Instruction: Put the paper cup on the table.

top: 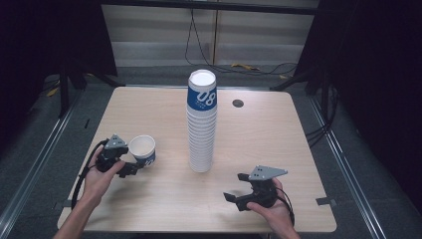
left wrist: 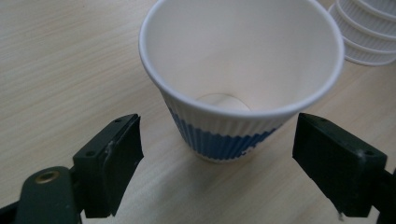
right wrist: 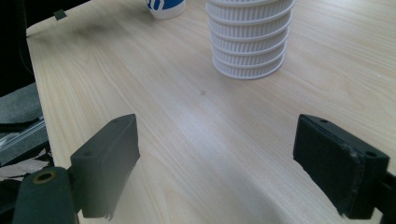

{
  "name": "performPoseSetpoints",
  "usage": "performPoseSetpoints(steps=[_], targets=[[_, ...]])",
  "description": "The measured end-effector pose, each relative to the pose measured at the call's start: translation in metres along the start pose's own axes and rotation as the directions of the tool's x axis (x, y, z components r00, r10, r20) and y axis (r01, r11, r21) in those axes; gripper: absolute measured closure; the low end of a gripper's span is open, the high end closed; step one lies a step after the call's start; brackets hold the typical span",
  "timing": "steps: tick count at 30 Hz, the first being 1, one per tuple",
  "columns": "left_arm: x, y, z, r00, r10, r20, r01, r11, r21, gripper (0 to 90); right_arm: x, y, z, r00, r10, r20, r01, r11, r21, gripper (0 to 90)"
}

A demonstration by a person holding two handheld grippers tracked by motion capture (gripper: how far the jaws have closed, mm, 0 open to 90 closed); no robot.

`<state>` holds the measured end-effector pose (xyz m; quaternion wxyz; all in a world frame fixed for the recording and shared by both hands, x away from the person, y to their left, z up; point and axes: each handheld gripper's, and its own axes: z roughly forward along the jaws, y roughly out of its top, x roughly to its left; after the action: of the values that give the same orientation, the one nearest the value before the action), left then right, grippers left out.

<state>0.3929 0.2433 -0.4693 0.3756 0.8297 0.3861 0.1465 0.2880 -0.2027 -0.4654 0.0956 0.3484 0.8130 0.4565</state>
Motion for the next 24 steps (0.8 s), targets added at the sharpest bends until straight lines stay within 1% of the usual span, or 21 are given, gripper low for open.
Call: performPoseSetpoints(steps=[3,4,5,7,9,10,11,12,13,16,18,19,20,21,23,24], targets=[[-0.005,-0.003,-0.006,0.9999,0.010,-0.011,-0.010,0.9998,-0.019,15.8,-0.001,0.000,-0.001,1.0000,0.003,0.008,-0.002,1.000,-0.004,14.2],[-0.007,-0.005,-0.008,0.9999,-0.002,-0.012,0.002,0.9991,-0.043,15.7,-0.001,0.000,-0.002,1.0000,0.001,0.008,-0.001,1.000,-0.006,14.2],[-0.008,-0.006,-0.010,0.9998,-0.019,-0.006,0.018,0.9985,-0.052,15.7,-0.001,0.000,-0.002,0.9999,0.005,0.012,-0.004,1.000,-0.008,14.2],[-0.013,-0.009,-0.014,0.9997,-0.024,-0.010,0.023,0.9971,-0.072,15.8,-0.001,0.000,-0.002,0.9998,0.003,0.017,-0.003,1.000,-0.009,14.2],[-0.016,-0.013,-0.018,0.9987,-0.049,0.011,0.050,0.9959,-0.075,15.7,-0.001,0.000,-0.002,0.9998,0.001,0.021,-0.001,1.000,-0.012,14.2],[-0.018,-0.014,-0.021,0.9986,-0.051,0.011,0.052,0.9956,-0.078,15.7,0.000,0.000,-0.003,0.9998,0.004,0.021,-0.003,1.000,-0.015,14.2],[-0.021,-0.015,-0.022,0.9991,-0.043,0.006,0.043,0.9955,-0.084,15.7,-0.001,0.000,-0.003,0.9998,0.007,0.021,-0.007,1.000,-0.020,14.3],[-0.023,-0.016,-0.024,0.9991,-0.041,0.010,0.042,0.9951,-0.090,15.7,-0.001,-0.001,-0.002,0.9998,0.010,0.019,-0.009,1.000,-0.024,14.4],[-0.024,-0.017,-0.025,0.9988,-0.046,0.013,0.047,0.9950,-0.088,15.7,-0.001,-0.001,-0.002,0.9997,0.013,0.021,-0.012,0.999,-0.032,14.4],[-0.029,-0.023,-0.032,0.9992,-0.041,0.001,0.041,0.9940,-0.101,15.8,-0.001,-0.001,-0.003,0.9995,0.024,0.018,-0.023,0.999,-0.044,14.4],[-0.032,-0.027,-0.034,0.9985,-0.054,-0.010,0.052,0.9918,-0.117,15.7,-0.001,-0.001,-0.003,0.9993,0.027,0.024,-0.026,0.998,-0.051,14.4],[-0.034,-0.030,-0.034,0.9988,-0.048,-0.012,0.046,0.9923,-0.115,15.7,-0.002,-0.001,-0.003,0.9993,0.028,0.024,-0.027,0.998,-0.054,14.4],[-0.035,-0.032,-0.034,0.9988,-0.049,-0.005,0.048,0.9923,-0.114,15.7,-0.002,-0.001,-0.003,0.9991,0.031,0.029,-0.029,0.998,-0.054,14.4],[-0.037,-0.034,-0.033,0.9984,-0.056,0.002,0.056,0.9907,-0.124,15.7,-0.001,-0.001,-0.003,0.9990,0.032,0.031,-0.030,0.998,-0.056,14.4],[-0.042,-0.036,-0.033,0.9974,-0.072,0.008,0.072,0.9902,-0.120,15.7,-0.001,-0.001,-0.003,0.9991,0.029,0.033,-0.027,0.998,-0.059,14.4],[-0.045,-0.038,-0.033,0.9969,-0.073,0.030,0.076,0.9900,-0.119,15.7,-0.001,-0.001,-0.003,0.9991,0.027,0.032,-0.025,0.998,-0.060,14.4]])
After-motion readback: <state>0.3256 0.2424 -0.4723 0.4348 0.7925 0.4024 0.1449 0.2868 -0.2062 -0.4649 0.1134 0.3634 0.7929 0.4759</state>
